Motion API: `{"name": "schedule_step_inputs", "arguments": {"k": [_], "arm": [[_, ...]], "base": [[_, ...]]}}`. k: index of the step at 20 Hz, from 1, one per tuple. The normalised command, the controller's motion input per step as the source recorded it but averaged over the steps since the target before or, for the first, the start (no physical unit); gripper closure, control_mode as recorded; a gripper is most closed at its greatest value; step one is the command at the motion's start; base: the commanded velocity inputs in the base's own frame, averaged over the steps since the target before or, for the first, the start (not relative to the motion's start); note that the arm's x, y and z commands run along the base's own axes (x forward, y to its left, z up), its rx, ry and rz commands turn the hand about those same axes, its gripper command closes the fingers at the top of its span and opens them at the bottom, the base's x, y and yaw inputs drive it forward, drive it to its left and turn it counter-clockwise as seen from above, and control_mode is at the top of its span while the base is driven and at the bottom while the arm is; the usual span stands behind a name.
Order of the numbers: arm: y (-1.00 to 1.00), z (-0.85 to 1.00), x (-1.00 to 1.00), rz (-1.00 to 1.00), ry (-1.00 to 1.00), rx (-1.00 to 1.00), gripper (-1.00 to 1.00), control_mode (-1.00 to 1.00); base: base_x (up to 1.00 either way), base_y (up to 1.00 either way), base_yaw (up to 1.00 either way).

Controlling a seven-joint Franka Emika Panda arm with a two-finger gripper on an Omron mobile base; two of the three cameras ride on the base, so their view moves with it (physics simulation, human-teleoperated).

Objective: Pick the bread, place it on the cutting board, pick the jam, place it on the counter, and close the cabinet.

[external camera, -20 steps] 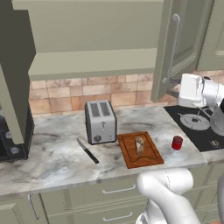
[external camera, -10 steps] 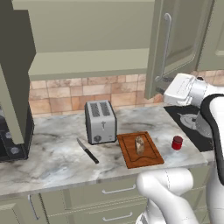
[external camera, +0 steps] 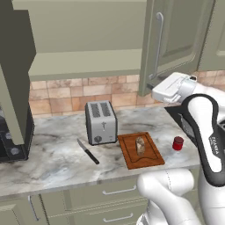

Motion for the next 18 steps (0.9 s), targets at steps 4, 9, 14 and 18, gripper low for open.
{"name": "schedule_step_inputs", "arguments": {"k": [4, 9, 14, 18], "arm": [[0.07, -0.02, 0.28, -0.07, 0.0, 0.0, -1.0, -1.0], [0.01, -0.02, 0.31, -0.05, 0.0, 0.0, -1.0, -1.0], [0.0, -0.03, 0.32, -0.03, 0.0, 0.0, -1.0, -1.0], [0.0, -0.04, 0.31, -0.03, 0.0, 0.0, -1.0, -1.0]], "base": [[0.0, 0.0, 0.0], [0.0, 0.0, 0.0], [0.0, 0.0, 0.0], [0.0, 0.0, 0.0]]}}
